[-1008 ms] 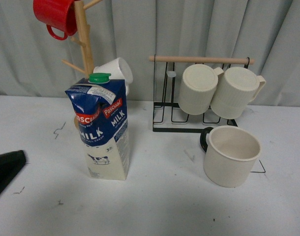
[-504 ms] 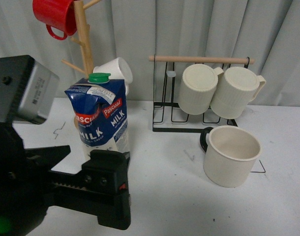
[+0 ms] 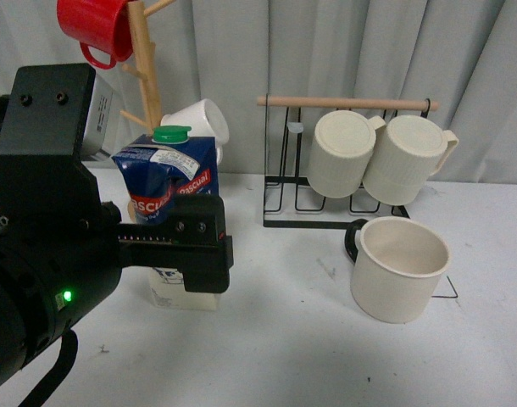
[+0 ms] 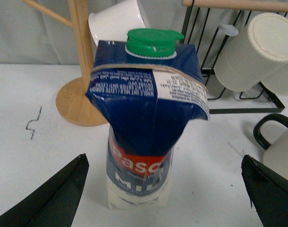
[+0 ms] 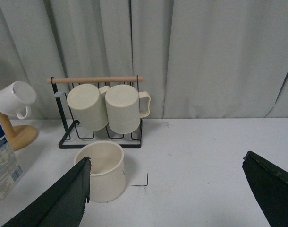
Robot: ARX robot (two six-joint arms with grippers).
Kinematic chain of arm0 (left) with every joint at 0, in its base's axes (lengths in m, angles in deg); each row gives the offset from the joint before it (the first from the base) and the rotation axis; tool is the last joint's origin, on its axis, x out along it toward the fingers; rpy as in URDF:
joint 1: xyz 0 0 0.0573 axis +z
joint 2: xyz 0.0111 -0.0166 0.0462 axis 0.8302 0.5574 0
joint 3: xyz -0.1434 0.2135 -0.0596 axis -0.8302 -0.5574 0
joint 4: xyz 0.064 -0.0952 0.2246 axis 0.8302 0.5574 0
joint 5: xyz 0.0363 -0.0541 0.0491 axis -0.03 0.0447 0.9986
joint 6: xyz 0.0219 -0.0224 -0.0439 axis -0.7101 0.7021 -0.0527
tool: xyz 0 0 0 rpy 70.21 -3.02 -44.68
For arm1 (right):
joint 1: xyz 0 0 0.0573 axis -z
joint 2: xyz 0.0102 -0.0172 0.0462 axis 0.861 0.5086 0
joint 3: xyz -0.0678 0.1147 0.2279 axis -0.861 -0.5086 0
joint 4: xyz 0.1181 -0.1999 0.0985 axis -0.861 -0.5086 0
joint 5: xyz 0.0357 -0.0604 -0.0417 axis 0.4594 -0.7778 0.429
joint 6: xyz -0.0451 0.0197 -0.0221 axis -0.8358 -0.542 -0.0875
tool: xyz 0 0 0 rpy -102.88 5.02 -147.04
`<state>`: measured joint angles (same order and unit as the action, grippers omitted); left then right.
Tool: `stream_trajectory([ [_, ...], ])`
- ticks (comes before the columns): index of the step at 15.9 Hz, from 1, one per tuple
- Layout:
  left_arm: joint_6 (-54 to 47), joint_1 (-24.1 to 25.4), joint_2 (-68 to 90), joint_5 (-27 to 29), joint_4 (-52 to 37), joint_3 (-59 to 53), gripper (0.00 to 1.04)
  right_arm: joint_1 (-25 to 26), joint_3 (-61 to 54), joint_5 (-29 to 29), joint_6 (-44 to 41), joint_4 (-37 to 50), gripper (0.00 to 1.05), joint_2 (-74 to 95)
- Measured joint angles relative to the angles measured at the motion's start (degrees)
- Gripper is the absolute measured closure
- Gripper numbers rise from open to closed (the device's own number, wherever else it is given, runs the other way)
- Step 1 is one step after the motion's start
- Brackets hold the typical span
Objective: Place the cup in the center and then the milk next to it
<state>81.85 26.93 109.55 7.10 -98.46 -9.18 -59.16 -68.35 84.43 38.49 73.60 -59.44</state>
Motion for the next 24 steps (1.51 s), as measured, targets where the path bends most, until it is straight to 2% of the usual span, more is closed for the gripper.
stream_trajectory([
  [10, -4.0, -2.9, 14.4, 9.7, -3.4, 12.1, 0.07, 0.0, 0.0, 0.0, 0.0, 0.0, 0.07, 0.0],
  [15, -6.3, -0.6, 19.1, 11.7, -5.7, 15.1, 0.07, 0.0, 0.0, 0.0, 0.0, 0.0, 0.07, 0.0],
  [22, -6.3, -0.3, 18.6, 12.1, -5.2, 15.8, 0.76, 0.0, 0.0, 0.0, 0.0, 0.0, 0.07, 0.0],
  [24, -4.1, -1.6, 13.6, 12.6, -4.7, 12.1, 0.81, 0.0, 0.0, 0.0, 0.0, 0.0, 0.07, 0.0],
])
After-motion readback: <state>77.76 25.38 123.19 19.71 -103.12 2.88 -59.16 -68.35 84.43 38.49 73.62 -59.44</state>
